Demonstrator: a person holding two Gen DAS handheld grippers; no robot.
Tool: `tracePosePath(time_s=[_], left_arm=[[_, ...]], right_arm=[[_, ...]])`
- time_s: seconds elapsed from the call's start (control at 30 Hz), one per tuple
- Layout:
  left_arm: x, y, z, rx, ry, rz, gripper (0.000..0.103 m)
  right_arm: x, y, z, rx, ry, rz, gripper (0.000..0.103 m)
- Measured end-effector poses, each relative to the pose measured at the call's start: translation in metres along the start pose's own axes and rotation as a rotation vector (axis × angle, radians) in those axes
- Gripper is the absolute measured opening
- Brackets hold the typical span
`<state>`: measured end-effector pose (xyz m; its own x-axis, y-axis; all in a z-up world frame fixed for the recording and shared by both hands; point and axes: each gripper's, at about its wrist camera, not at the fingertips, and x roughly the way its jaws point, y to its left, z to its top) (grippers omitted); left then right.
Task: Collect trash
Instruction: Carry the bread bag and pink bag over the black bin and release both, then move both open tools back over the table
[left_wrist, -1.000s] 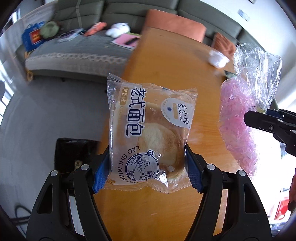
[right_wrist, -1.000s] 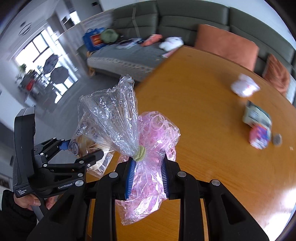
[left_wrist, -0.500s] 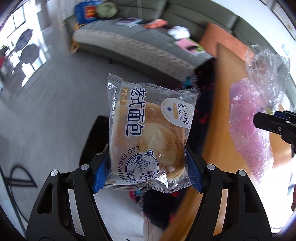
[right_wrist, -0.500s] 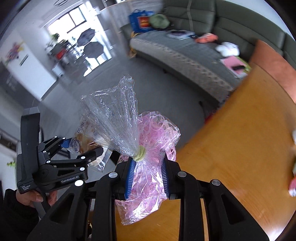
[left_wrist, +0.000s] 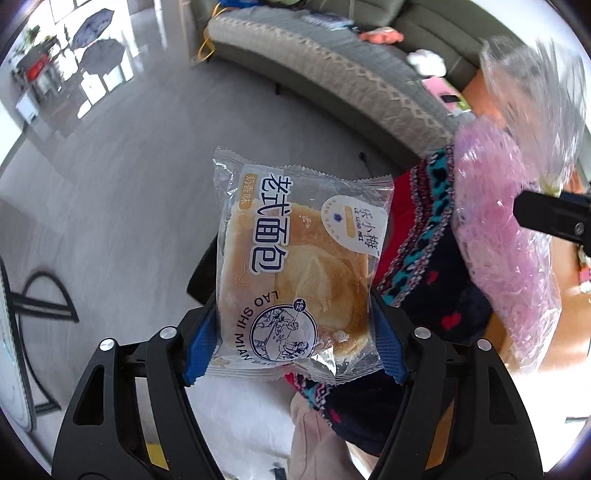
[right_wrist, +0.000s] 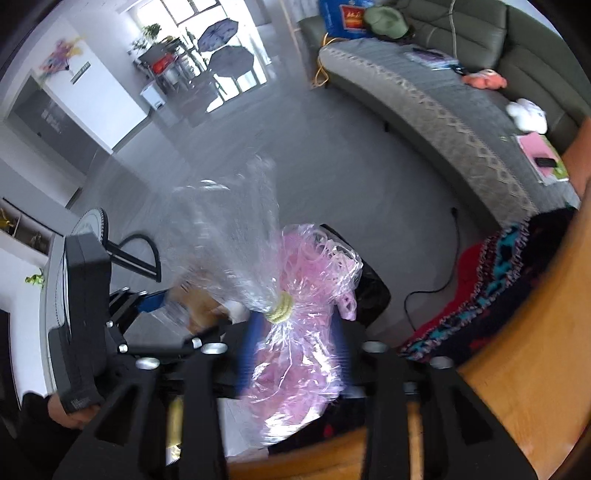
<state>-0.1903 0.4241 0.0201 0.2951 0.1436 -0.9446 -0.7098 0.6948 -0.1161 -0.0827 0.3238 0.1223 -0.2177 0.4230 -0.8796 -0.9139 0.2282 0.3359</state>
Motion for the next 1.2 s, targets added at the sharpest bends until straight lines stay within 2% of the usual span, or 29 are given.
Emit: tracePosePath(time_s=[0.03,0.07,0.2,0.33,0.5,0.6,0.83,1.03,1.2], left_arm=[[0.002,0.005,0.001,-0.012,0.002,0.02,0.095],[0.003,0.009,0.004,-0.022,-0.006,0.049,0.097],[-0.002,0.026,0.008,-0.039,-0.015,0.096,0.097],[-0.006,0.031,0.009,-0.054,-0.026,0.098,0.097],[-0.01,0.036,0.0,-0.054,-0.029,0.086,0.097],[-0.011,0.026,0.0,-0.036,-0.033,0.076,0.097],[-0.025,-0.009,0.001,0.036,-0.068,0.048,0.097],[-0.039,-0.054,0.003,0.125,-0.096,0.008,0.097],[-0.045,-0.101,0.001,0.215,-0.105,-0.033,0.097]], right_arm=[[0.002,0.003,0.003,-0.001,-0.004,-0.013,0.065],[0.005,0.006,0.011,-0.006,-0.015,-0.025,0.066],[0.005,0.007,0.02,0.0,-0.029,-0.019,0.066],[0.004,0.006,0.016,0.008,-0.043,-0.054,0.067],[-0.004,0.004,0.007,0.027,-0.06,-0.035,0.077],[-0.012,0.0,0.0,0.04,-0.064,-0.033,0.082],[-0.042,-0.024,-0.024,0.119,-0.105,-0.024,0.082],[-0.076,-0.048,-0.052,0.141,-0.164,-0.138,0.082],[-0.105,-0.08,-0.079,0.254,-0.222,-0.154,0.082]])
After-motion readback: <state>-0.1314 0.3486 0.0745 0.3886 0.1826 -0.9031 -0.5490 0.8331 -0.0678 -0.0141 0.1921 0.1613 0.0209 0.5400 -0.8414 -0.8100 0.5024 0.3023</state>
